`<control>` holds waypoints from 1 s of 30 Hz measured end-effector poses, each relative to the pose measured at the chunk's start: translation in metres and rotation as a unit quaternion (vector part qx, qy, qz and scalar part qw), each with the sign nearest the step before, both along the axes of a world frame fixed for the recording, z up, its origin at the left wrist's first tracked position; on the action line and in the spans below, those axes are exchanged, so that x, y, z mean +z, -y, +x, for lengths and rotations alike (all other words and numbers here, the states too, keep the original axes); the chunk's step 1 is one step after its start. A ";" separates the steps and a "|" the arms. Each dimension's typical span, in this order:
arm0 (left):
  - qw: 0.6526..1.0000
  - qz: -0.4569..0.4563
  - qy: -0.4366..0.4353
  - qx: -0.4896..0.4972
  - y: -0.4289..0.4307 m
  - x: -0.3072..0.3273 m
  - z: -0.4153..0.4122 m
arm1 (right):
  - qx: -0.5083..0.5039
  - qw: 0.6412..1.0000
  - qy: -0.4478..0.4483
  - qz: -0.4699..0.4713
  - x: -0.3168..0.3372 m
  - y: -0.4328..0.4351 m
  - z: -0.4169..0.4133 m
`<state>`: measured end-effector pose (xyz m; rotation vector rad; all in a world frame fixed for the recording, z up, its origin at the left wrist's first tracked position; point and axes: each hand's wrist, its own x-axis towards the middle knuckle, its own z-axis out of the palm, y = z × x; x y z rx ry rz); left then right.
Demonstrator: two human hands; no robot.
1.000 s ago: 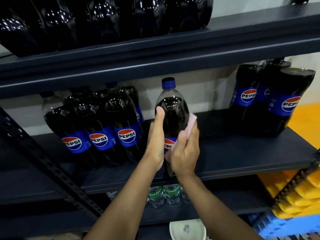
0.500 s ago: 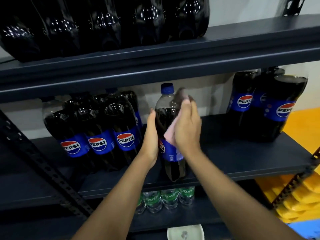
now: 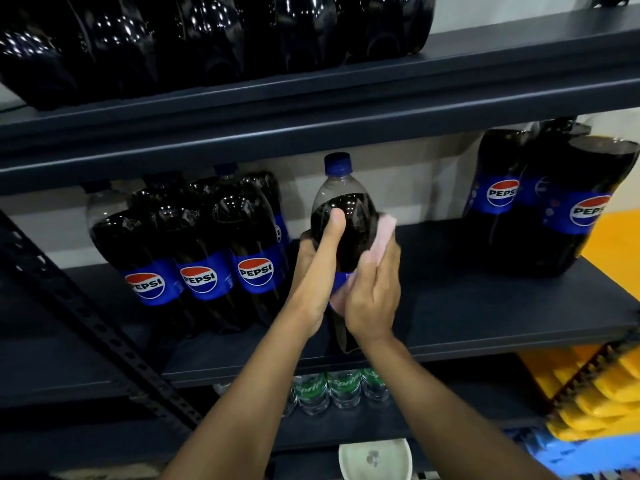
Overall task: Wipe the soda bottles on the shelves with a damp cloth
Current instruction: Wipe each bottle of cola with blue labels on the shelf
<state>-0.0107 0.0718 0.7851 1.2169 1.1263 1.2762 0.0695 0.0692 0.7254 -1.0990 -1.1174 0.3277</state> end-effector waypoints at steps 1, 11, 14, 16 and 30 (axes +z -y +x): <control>1.000 0.003 0.001 -0.001 -0.001 -0.001 0.000 | 0.003 1.000 -0.006 -0.026 -0.008 0.005 -0.001; 0.999 0.011 0.030 0.010 -0.012 -0.006 -0.003 | 0.109 0.947 -0.242 -0.182 -0.030 0.019 0.004; 0.997 0.012 0.053 -0.051 -0.008 0.004 -0.005 | 0.127 0.949 -0.243 -0.157 0.005 0.009 0.009; 0.996 0.010 0.072 -0.058 -0.008 0.005 -0.006 | 0.140 0.964 -0.193 -0.122 0.041 0.004 0.017; 0.998 0.005 0.069 0.002 -0.011 -0.012 0.002 | 0.037 0.998 0.009 0.057 0.050 -0.025 0.006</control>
